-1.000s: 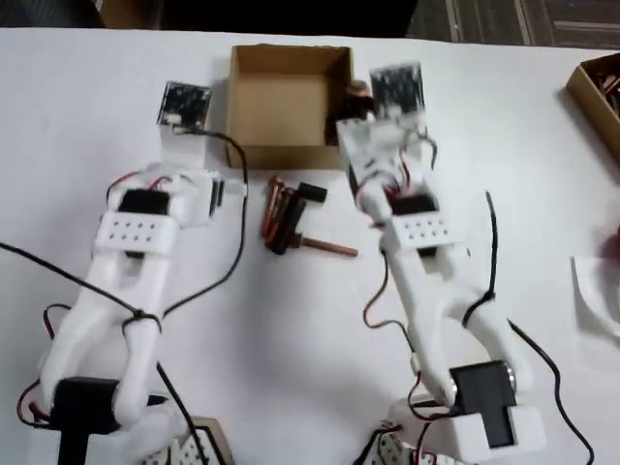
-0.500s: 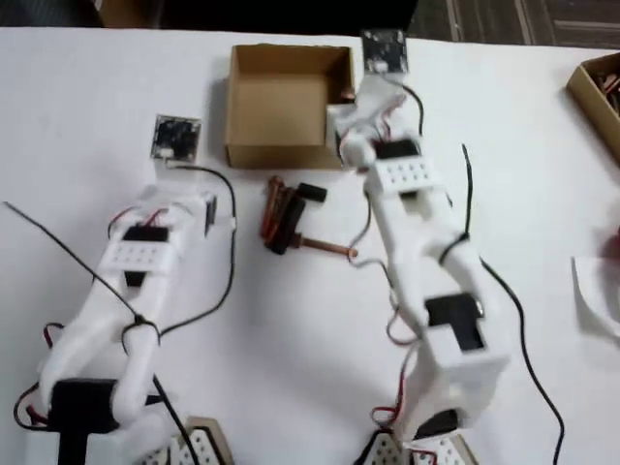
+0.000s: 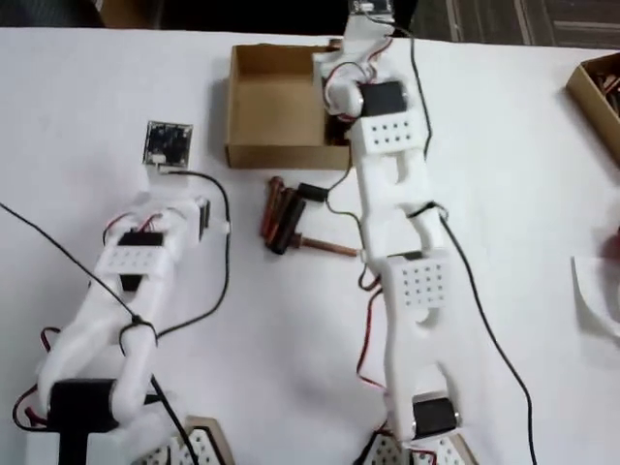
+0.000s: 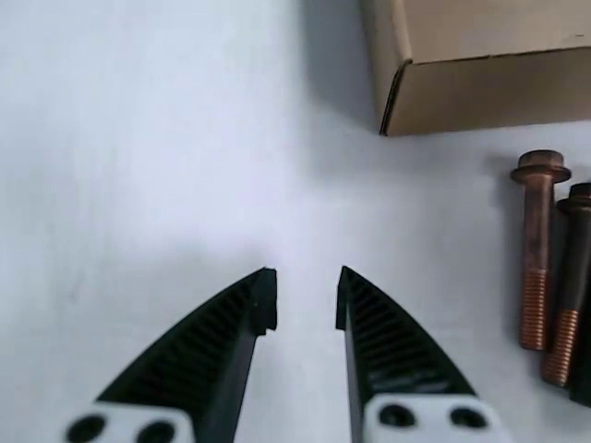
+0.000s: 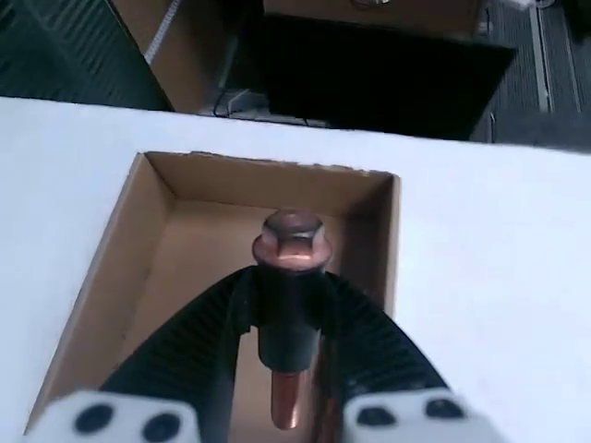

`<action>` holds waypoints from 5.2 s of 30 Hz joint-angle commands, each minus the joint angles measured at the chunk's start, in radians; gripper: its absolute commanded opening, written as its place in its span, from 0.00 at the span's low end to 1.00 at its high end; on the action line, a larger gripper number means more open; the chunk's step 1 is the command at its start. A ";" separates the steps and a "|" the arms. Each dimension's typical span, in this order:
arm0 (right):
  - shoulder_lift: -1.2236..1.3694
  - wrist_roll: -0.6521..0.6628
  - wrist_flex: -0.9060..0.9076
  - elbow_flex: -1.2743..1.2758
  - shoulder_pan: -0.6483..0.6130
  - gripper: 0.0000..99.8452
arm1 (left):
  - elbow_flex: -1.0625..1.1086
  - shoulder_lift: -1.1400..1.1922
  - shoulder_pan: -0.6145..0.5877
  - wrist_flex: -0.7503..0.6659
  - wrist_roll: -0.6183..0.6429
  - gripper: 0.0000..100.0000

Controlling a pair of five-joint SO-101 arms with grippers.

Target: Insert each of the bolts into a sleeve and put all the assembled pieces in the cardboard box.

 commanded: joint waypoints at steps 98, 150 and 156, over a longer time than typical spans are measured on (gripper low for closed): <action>0.196 -0.009 0.067 -0.325 -0.022 0.08 | 0.013 -0.043 0.028 -0.035 -0.008 0.13; -0.148 -0.282 0.381 0.595 -0.193 0.08 | 0.015 -0.044 -0.054 -0.037 0.083 0.13; -0.143 -0.292 0.429 0.511 -0.200 0.08 | 0.015 -0.044 -0.054 -0.037 0.083 0.13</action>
